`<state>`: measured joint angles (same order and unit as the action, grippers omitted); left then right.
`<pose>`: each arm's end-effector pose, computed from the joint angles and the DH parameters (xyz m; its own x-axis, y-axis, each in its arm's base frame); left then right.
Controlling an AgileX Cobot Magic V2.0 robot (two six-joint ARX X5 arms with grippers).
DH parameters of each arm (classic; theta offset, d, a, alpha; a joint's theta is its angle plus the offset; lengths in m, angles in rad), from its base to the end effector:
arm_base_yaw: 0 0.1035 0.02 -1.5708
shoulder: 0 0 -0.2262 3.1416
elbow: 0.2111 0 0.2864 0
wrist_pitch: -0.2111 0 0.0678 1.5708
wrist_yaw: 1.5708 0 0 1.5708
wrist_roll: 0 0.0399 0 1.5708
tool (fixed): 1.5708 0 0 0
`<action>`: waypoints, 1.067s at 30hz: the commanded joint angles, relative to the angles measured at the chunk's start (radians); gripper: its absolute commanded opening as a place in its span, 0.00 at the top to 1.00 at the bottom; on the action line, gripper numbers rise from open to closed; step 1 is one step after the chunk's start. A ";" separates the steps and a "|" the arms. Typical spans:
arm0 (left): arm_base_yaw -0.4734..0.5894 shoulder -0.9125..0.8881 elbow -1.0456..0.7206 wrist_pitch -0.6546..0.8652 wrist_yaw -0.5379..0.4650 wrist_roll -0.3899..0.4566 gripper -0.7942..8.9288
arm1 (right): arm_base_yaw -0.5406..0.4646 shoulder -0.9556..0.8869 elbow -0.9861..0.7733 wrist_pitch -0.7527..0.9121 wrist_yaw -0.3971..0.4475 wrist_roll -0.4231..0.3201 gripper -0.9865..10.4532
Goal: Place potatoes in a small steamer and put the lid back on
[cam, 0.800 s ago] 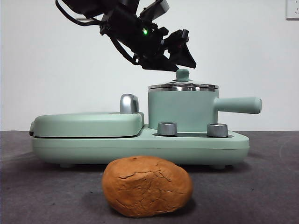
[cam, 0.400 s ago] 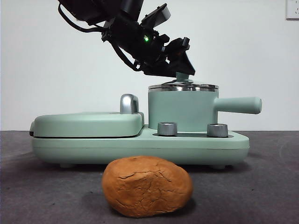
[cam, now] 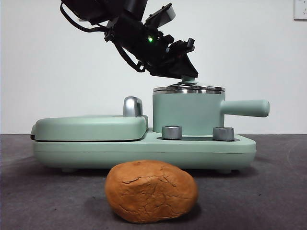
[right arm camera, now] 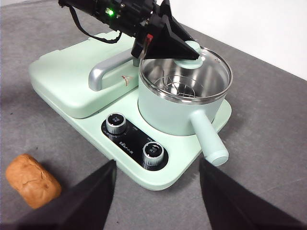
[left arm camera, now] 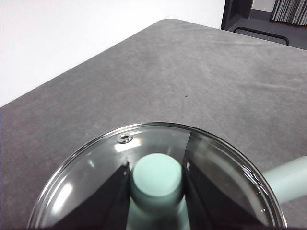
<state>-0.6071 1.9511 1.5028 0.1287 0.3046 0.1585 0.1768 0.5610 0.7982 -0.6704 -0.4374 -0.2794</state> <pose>0.3897 -0.2853 0.2130 0.5727 -0.7630 -0.2997 0.8091 0.5850 0.0568 0.1751 0.0485 0.3043 0.7349 0.5616 -0.3802 -0.6309 0.7718 -0.0794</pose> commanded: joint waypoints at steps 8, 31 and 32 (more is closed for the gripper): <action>-0.004 -0.185 0.045 -0.095 0.002 0.005 0.91 | 0.004 0.006 0.017 0.002 0.000 0.015 0.68; 0.082 -0.469 0.044 -0.723 0.001 -0.013 0.91 | 0.122 0.105 0.017 -0.047 -0.028 -0.043 0.67; 0.085 -0.476 0.044 -0.729 0.001 -0.013 0.91 | 0.141 0.123 0.017 -0.051 -0.029 -0.059 0.67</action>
<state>-0.5194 1.4853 1.5227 -0.6186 0.3004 0.1425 0.3050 0.6682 0.7986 -0.7242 -0.4610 -0.3061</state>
